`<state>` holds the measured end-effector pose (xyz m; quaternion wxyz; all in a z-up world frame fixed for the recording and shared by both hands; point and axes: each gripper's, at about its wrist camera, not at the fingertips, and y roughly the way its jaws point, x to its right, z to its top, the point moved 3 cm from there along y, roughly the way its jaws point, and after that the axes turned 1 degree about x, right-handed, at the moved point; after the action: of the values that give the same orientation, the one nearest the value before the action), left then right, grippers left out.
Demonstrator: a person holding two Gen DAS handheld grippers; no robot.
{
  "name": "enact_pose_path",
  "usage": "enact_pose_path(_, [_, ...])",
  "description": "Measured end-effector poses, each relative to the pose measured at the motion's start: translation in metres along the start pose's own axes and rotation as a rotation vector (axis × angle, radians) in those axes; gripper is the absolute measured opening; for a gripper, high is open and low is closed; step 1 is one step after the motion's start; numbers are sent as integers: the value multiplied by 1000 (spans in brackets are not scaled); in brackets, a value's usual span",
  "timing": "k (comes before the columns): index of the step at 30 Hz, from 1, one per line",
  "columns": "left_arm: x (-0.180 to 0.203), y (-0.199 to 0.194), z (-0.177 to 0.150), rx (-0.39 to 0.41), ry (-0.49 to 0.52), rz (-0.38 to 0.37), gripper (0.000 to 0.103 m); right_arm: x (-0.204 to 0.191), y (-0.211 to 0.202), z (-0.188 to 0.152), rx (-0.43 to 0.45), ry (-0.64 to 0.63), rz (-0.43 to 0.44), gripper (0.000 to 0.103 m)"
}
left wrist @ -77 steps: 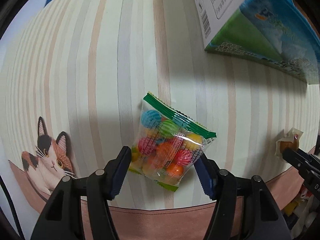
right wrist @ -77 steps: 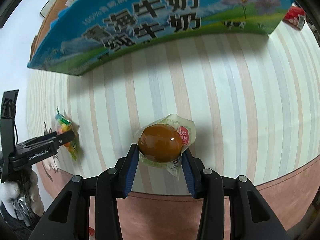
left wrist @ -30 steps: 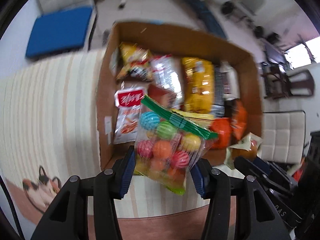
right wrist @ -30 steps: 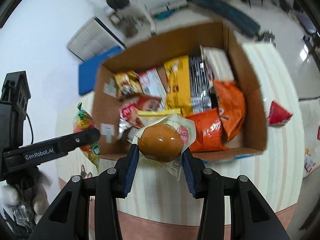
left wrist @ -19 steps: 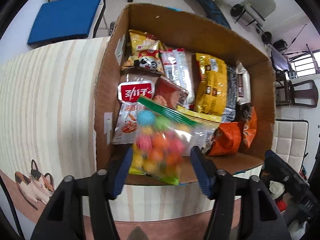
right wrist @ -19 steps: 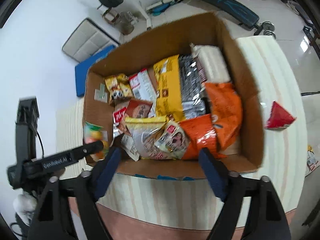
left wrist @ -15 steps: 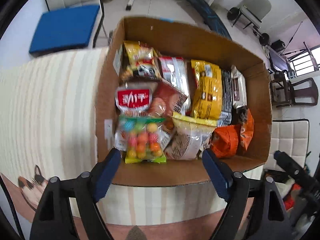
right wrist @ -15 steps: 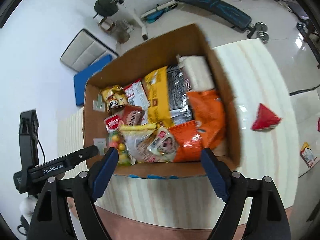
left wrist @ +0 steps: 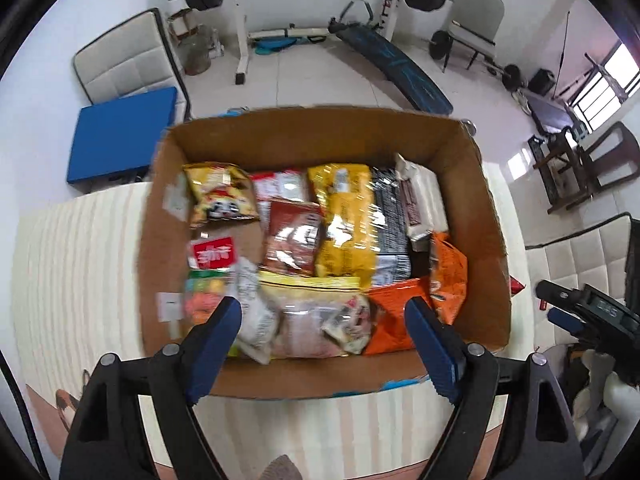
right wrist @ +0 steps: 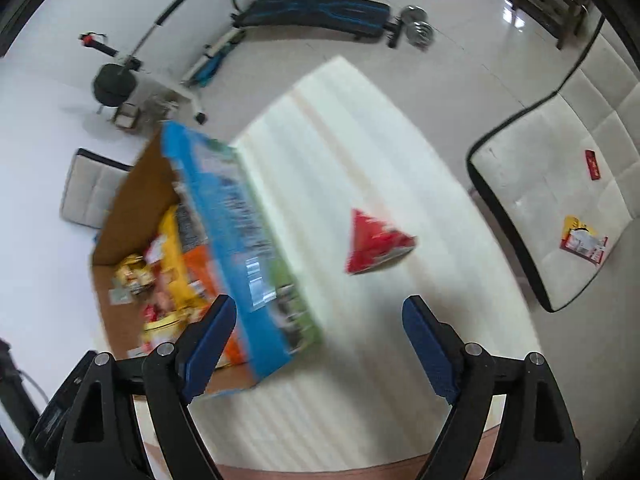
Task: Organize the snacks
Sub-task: 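Move right gripper to the red triangular packet and grasp it, then carry the red packet over the box with the right gripper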
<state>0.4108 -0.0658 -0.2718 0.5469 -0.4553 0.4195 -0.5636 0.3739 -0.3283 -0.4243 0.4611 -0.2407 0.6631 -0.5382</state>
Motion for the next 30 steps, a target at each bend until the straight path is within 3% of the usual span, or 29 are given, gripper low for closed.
enact_pose_path(7, [26, 34, 2, -47, -4, 29, 83, 24, 49, 24, -57, 21, -13, 87])
enact_pose_path(9, [30, 40, 4, -55, -12, 37, 83, 28, 62, 28, -77, 30, 2, 83])
enact_pose_path(13, [33, 45, 3, -57, -11, 58, 83, 30, 76, 29, -95, 17, 4, 37])
enact_pose_path(21, [28, 39, -1, -53, -44, 16, 84, 27, 62, 21, -25, -32, 26, 30])
enact_pose_path(23, [25, 33, -2, -38, -56, 2, 93, 22, 51, 18, -7, -54, 37, 29])
enact_pose_path(30, [6, -7, -1, 46, -75, -26, 94, -21, -25, 1, 95, -149, 145, 29])
